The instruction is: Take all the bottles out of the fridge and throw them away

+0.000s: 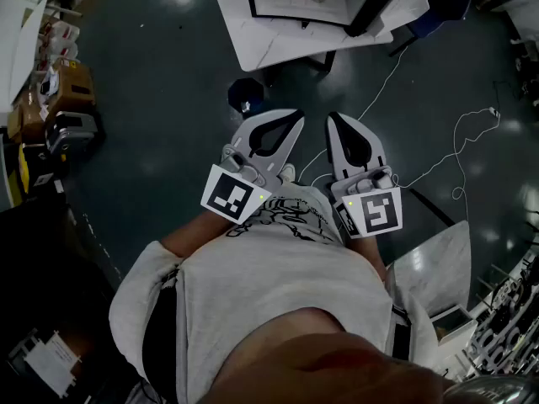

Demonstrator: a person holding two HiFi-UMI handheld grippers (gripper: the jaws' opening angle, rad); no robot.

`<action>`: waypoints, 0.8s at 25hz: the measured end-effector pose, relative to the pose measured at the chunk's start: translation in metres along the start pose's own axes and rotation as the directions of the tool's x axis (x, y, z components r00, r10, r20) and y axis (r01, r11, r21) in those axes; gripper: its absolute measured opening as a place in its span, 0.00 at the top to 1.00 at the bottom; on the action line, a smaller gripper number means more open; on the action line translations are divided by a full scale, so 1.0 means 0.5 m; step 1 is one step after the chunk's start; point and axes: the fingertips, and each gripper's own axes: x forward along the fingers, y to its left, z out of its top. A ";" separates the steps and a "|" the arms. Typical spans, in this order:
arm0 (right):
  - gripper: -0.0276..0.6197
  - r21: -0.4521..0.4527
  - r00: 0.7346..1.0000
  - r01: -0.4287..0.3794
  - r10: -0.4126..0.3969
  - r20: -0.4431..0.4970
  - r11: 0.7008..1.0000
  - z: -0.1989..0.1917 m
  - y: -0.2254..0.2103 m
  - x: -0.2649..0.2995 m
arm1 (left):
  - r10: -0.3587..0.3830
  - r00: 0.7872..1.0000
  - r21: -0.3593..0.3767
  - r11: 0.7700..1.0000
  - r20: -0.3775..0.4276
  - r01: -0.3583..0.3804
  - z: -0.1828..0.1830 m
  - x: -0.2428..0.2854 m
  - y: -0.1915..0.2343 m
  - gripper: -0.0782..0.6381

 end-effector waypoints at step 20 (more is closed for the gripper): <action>0.94 0.018 0.999 -0.027 0.027 0.019 0.999 -0.005 -0.082 0.000 | 0.036 0.999 -0.009 0.999 -0.011 -0.036 -0.023 0.081 -0.005 0.88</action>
